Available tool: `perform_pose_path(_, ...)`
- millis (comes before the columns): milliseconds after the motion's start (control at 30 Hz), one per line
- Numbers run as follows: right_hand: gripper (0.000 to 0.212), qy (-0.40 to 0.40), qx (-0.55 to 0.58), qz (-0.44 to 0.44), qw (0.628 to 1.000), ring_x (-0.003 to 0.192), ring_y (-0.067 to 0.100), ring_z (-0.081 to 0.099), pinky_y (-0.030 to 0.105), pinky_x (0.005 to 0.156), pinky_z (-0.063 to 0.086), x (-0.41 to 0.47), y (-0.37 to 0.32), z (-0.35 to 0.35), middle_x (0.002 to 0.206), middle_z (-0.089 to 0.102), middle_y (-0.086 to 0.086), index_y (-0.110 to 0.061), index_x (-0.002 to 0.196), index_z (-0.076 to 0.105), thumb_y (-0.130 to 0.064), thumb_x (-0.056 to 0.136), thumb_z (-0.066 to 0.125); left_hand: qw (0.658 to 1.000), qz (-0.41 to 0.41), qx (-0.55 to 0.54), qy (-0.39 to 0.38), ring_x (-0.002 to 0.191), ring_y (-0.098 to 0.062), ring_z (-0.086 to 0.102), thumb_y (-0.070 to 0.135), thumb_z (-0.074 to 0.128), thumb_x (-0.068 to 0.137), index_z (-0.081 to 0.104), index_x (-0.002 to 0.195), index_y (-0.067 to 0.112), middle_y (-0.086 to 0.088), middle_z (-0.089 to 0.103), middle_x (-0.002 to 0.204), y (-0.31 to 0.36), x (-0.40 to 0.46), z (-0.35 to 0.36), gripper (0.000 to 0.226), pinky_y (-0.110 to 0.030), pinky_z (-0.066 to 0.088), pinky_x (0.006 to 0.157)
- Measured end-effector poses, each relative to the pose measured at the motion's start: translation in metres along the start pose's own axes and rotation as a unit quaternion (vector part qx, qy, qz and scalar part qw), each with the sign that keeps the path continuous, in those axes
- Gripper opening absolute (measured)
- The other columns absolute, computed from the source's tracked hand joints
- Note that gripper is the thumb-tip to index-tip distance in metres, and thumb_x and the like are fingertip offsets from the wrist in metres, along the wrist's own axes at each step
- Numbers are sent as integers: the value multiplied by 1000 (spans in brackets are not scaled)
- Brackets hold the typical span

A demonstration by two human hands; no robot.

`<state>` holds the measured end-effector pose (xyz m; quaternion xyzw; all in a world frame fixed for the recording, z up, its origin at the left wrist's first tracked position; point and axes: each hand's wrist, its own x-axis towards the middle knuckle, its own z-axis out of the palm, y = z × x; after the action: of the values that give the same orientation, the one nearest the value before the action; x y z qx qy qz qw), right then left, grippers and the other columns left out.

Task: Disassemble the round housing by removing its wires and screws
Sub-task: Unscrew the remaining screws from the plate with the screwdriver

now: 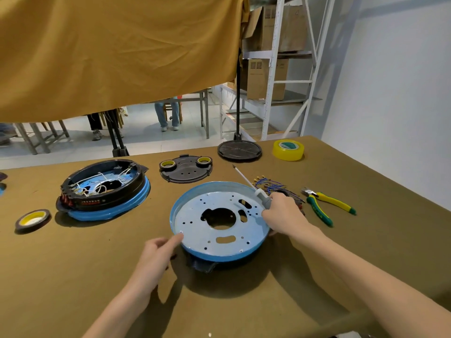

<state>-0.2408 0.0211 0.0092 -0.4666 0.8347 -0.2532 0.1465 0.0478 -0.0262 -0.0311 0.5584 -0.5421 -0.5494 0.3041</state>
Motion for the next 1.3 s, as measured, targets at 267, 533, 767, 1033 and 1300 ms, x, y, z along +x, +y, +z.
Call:
perform_pose_path(267,40,-61,-87,-248,963,77,19,43,34,65,31,-28,-15,-2,80,43,-2,-16,75,48,-48,93,64,986,130,105,15,110,-12,60,44,56,103,52,147,14,1,64,130,14,23,17,54,-27,53,88)
perform_pose_path(533,23,-136,77,-254,954,79,24,59,42,71,48,-41,-6,5,86,63,8,-16,83,60,-28,83,80,999,44,17,22,96,-7,65,43,39,110,50,143,11,9,64,105,0,24,28,47,-32,49,79)
perform_pose_path(767,29,-127,162,-202,958,65,4,60,26,68,48,-27,-45,-12,78,72,0,-11,87,62,-25,79,86,930,-102,-295,-193,108,-27,75,54,56,98,53,136,7,-14,79,112,5,9,40,61,-39,55,89)
perform_pose_path(1033,22,-270,221,-132,928,84,21,70,29,81,55,-33,-48,-1,92,76,11,-13,81,60,-24,90,77,969,-55,-217,-102,92,-24,79,52,81,76,58,108,21,-10,69,108,1,21,41,49,-36,65,81)
perform_pose_path(1300,10,-228,197,-158,940,83,14,73,25,80,59,-30,-43,-2,93,74,9,-12,90,67,-20,94,72,971,-53,-201,-119,96,-27,79,42,80,76,67,119,13,-13,80,105,3,37,21,54,-35,65,77)
